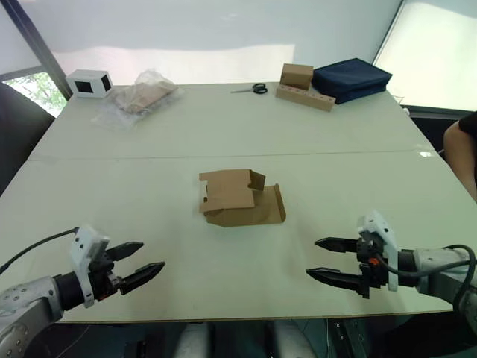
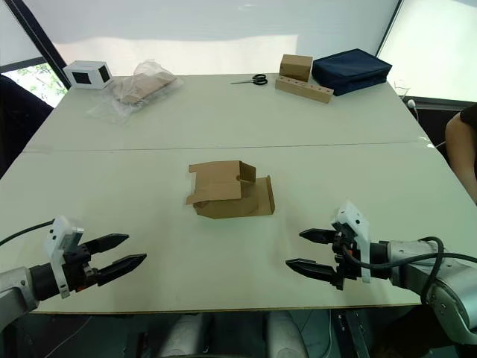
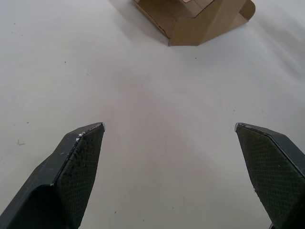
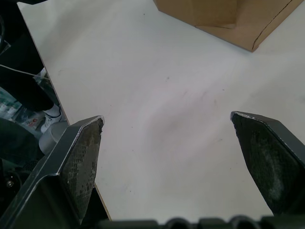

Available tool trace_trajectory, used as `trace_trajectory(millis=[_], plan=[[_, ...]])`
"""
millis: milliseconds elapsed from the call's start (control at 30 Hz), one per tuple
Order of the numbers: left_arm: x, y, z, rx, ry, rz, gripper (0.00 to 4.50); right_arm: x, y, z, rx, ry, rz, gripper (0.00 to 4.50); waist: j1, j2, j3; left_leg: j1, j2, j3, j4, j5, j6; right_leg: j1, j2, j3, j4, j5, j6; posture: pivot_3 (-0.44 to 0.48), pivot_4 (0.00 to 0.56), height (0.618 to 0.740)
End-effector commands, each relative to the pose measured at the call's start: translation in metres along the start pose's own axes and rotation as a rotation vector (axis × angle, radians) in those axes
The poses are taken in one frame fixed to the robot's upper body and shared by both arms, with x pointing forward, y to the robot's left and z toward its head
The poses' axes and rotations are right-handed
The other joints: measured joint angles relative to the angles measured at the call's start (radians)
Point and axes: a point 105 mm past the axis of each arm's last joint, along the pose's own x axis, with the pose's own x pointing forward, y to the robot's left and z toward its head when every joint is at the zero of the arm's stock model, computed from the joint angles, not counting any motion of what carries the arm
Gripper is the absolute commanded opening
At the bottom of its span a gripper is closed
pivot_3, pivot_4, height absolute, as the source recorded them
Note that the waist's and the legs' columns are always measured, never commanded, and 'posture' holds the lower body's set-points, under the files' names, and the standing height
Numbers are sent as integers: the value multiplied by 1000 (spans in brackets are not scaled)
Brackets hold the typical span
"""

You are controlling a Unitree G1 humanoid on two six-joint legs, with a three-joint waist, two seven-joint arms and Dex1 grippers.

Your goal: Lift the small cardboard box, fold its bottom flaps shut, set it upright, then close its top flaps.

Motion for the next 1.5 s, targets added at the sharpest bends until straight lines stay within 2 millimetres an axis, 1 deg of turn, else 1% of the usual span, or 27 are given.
trace_trajectory(millis=[33,333,500,600,667,800,833,967,1067,1100,1167,1267,1367,1433,1500], plan=[[-1,-3,9,17,-27,-13,4500,1,8,7,-33,-20,25,4479,0,0,0,0,0,0,0,0,0,0,0,0,0,0,0,0,150,740],[0,0,13,48,-34,4,4500,4,7,6,-45,-10,15,4479,0,0,0,0,0,0,0,0,0,0,0,0,0,0,0,0,150,740],[0,3,19,61,-42,-4,4500,6,4,12,-59,-40,10,4479,0,0,0,0,0,0,0,0,0,0,0,0,0,0,0,0,150,740],[2,13,26,83,-39,28,4500,5,-4,19,-95,-39,-20,4479,1,0,0,0,0,0,0,0,0,0,0,0,0,0,0,0,150,740],[1,18,32,84,-40,29,4500,3,-8,26,-115,-47,-37,4479,0,0,0,0,0,0,0,0,0,0,0,0,0,0,0,0,150,740],[2,35,53,85,-2,37,4500,-5,-11,37,-169,-36,-61,4479,1,0,0,0,0,0,0,0,0,0,0,-1,0,0,0,0,150,740],[1,37,57,65,11,19,4500,-7,-12,40,-190,-32,-68,4479,1,0,0,0,0,0,0,0,0,0,0,-1,0,0,0,0,150,740],[2,48,80,-54,34,-46,4500,-11,-9,65,-274,-74,-91,4479,-4,0,0,0,0,0,0,0,0,-1,0,-1,0,0,0,0,150,740],[8,47,92,-162,50,-130,4500,-9,-3,77,-316,-92,-85,4479,-6,0,0,0,0,0,0,0,0,-2,1,-1,1,0,0,0,150,740],[11,48,96,-198,45,-151,4500,-8,-1,79,-329,-94,-80,4479,-6,0,0,0,0,0,0,0,0,-2,1,-1,1,0,0,0,150,740],[25,46,104,-280,26,-213,4500,-3,5,84,-370,-90,-72,4479,-3,0,1,-1,0,0,0,0,0,-2,1,-1,1,0,0,0,150,740],[43,47,109,-386,16,-262,4500,0,10,89,-401,-90,-74,4479,-2,0,0,-1,0,0,1,0,0,-2,0,-1,2,0,0,0,150,740],[61,48,110,-479,15,-291,4500,2,11,92,-419,-84,-83,4479,-5,0,1,-1,0,-1,1,0,0,-2,1,-1,2,0,0,0,150,740],[81,45,103,-528,33,-324,4500,5,14,88,-432,-68,-85,4479,-5,0,0,-2,0,-1,1,0,0,-3,1,-1,2,0,0,0,150,740],[95,41,102,-561,41,-362,4500,8,17,83,-437,-58,-85,4479,-4,0,0,-2,0,-1,1,0,0,-3,1,-1,2,0,0,0,150,740]])
